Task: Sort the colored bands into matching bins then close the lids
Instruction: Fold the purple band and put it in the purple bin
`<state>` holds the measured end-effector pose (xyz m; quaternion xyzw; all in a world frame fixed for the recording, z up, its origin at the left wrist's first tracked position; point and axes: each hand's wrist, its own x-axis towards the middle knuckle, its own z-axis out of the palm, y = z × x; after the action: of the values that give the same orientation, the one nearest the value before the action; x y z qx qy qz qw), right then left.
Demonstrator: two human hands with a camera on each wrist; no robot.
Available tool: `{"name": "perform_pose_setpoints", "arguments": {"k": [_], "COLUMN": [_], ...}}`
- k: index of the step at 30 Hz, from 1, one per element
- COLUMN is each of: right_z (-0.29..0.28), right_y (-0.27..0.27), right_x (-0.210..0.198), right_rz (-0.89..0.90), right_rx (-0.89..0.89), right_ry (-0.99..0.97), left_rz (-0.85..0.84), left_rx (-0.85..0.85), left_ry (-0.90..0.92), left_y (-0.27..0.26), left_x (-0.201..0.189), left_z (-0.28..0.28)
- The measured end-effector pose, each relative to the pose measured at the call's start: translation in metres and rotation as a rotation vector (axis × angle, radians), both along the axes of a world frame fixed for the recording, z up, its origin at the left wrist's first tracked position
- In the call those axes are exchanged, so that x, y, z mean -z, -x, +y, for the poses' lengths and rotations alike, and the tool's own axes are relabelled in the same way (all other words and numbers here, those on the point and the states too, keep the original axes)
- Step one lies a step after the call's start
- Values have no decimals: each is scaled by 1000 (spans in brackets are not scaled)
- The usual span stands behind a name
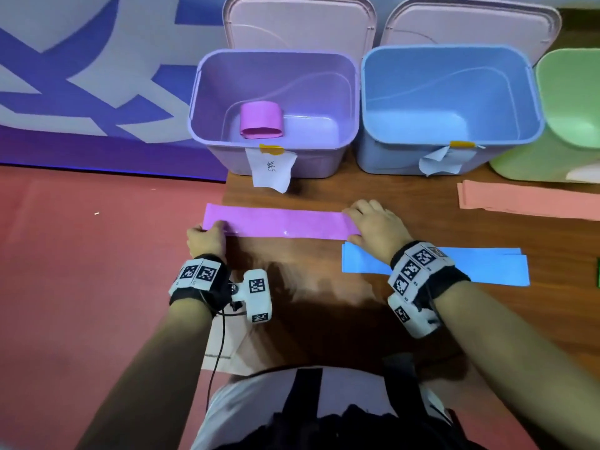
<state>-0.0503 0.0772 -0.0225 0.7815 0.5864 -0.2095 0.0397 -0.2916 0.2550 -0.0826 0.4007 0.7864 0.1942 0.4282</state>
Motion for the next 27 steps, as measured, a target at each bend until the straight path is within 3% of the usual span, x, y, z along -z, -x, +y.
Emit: {"name": "perform_pose_setpoints", "arguments": {"k": [5, 12, 16, 18, 21, 23, 26, 27], "right_z": [-8, -12, -13, -13, -13, -4, 20, 27], "right_y": [4, 4, 3, -1, -4, 3, 24, 30], "right_x": [6, 18, 20, 18, 14, 7, -20, -28], "right_rz": [-19, -121, -46, 33, 126, 344, 1060, 1205], "right_rx": [-2, -26, -25, 24, 24, 64, 339, 437], "right_ry": [-100, -259, -301, -291, -318, -395, -287, -250], "left_rz": [172, 131, 142, 95, -129, -247, -260, -252], "left_rx": [47, 89, 158, 231, 325, 362, 485, 524], "left_ry": [-177, -363, -498, -590, -568, -534, -503, -494], "left_y": [-3, -6, -5, -12, -31, -45, -62, -66], "left_x": [-18, -41, -47, -55, -69, -74, -78, -78], "left_z": [-8, -30, -42, -50, -65, -74, -89, -93]}}
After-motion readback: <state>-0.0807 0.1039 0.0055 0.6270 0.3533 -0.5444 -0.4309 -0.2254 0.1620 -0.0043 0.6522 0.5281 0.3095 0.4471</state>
